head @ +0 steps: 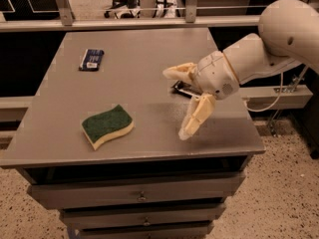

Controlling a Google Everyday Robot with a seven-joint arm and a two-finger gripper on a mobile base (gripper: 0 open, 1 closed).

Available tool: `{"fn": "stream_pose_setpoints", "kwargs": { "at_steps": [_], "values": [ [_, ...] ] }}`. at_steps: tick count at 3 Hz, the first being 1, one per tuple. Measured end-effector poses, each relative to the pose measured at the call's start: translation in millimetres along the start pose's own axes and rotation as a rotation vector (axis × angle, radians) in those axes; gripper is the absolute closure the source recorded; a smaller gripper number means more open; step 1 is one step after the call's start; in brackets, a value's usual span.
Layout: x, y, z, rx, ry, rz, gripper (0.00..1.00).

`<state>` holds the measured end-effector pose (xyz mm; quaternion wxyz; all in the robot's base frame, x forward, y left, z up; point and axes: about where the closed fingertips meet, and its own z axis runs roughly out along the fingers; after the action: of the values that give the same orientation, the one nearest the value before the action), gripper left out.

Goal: Pick sponge

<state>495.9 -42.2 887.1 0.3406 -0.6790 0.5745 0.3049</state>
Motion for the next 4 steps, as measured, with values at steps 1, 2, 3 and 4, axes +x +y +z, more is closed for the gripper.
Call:
{"fn": "stream_pose_setpoints", "kwargs": {
  "at_steps": [1,2,3,4],
  "values": [
    [-6.0,-6.2,25.1,-0.081,-0.064,-0.023,0.00],
    [-13.0,-8.1,51.8,-0.109,-0.098,-0.054,0.00],
    [-18.2,-12.1,77.3,-0.110,-0.102,-0.070,0.00],
    [-24.3,-18.4,99.0,-0.119,-0.102,-0.076,0.00]
  ]
}}
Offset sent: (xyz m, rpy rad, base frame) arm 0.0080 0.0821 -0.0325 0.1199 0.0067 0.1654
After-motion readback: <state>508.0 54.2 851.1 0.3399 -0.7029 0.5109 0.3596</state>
